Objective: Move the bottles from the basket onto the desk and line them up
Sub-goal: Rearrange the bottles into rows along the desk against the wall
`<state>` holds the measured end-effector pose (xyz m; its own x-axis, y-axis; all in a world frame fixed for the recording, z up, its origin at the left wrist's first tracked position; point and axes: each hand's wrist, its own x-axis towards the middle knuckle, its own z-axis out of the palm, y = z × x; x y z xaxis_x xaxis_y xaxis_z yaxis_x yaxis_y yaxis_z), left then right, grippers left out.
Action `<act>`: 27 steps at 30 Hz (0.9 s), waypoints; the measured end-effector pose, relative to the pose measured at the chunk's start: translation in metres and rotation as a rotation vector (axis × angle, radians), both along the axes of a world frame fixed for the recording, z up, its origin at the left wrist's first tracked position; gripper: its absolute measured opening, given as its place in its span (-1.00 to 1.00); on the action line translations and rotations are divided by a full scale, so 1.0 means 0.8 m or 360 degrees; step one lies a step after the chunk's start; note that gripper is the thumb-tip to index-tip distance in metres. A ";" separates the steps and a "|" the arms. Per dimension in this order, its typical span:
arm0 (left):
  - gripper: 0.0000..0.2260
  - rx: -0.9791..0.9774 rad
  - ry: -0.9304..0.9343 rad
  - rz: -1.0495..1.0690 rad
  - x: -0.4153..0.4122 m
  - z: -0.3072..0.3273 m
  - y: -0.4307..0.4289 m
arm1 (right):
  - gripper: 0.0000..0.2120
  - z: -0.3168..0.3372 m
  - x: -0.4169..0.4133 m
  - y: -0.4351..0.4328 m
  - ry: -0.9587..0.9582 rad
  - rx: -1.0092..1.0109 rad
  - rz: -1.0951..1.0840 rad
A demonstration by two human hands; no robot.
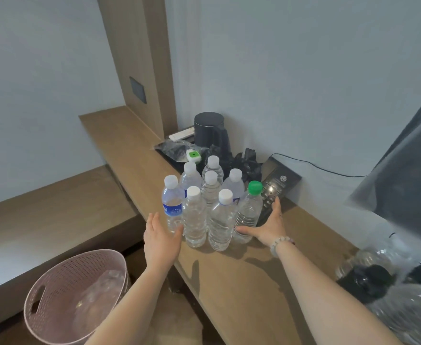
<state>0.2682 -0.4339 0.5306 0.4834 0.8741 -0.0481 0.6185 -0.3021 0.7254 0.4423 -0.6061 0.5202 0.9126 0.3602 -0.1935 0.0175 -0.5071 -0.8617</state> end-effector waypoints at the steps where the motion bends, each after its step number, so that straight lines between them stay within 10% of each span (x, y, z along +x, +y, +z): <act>1: -0.34 0.0008 -0.0025 -0.0015 0.006 0.000 -0.006 | 0.40 -0.001 0.005 -0.001 -0.0002 -0.0007 0.0020; 27: -0.30 0.0209 -0.0177 -0.0112 0.044 0.007 -0.085 | -0.43 -0.015 0.008 0.007 0.0018 0.0182 -0.0059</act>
<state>0.3036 -0.5016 0.5362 0.5394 0.8332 0.1217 0.5105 -0.4385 0.7397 0.4485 -0.6001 0.5079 0.9237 0.3467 -0.1633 -0.0094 -0.4055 -0.9140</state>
